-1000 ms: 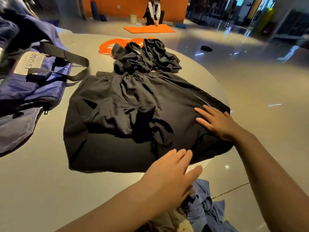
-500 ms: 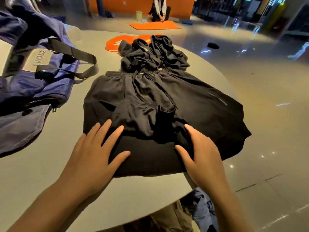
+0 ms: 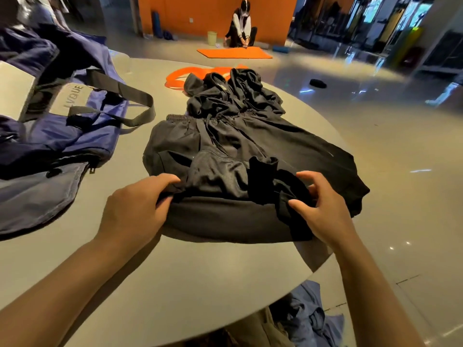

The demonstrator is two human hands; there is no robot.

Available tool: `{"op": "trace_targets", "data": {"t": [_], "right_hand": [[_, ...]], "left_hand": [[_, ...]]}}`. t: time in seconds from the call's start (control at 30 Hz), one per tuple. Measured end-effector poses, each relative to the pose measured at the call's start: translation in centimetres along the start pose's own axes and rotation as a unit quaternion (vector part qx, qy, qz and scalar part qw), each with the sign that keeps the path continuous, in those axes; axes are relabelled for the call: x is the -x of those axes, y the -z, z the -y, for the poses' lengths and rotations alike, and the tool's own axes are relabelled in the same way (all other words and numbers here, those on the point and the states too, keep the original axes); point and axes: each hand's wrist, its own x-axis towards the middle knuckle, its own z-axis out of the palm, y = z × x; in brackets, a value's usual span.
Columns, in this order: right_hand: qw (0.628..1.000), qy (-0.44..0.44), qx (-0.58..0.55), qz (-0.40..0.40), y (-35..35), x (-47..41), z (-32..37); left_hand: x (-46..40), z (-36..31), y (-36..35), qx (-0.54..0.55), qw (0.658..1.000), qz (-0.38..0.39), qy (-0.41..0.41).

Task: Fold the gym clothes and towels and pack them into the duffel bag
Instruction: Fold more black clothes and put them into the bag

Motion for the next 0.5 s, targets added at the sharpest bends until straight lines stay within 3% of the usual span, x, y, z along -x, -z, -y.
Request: {"op": "trace_targets", "data": {"t": [0.17, 0.3, 0.5], "right_hand": [[0.998, -0.05, 0.027, -0.032, 0.5, 1.0, -1.2], [0.998, -0.045, 0.029, -0.035, 0.6, 2.0, -1.7], [0.996, 0.011, 0.081, -0.025, 0.2, 2.7, -1.1]], "left_hand": [[0.9, 2.5, 2.6, -0.026, 0.998, -0.036, 0.048], [2.2, 3.7, 3.1, -0.03, 0.997, 0.004, 0.075], [1.6, 2.5, 2.6, -0.082, 0.994, 0.042, -0.054]]}}
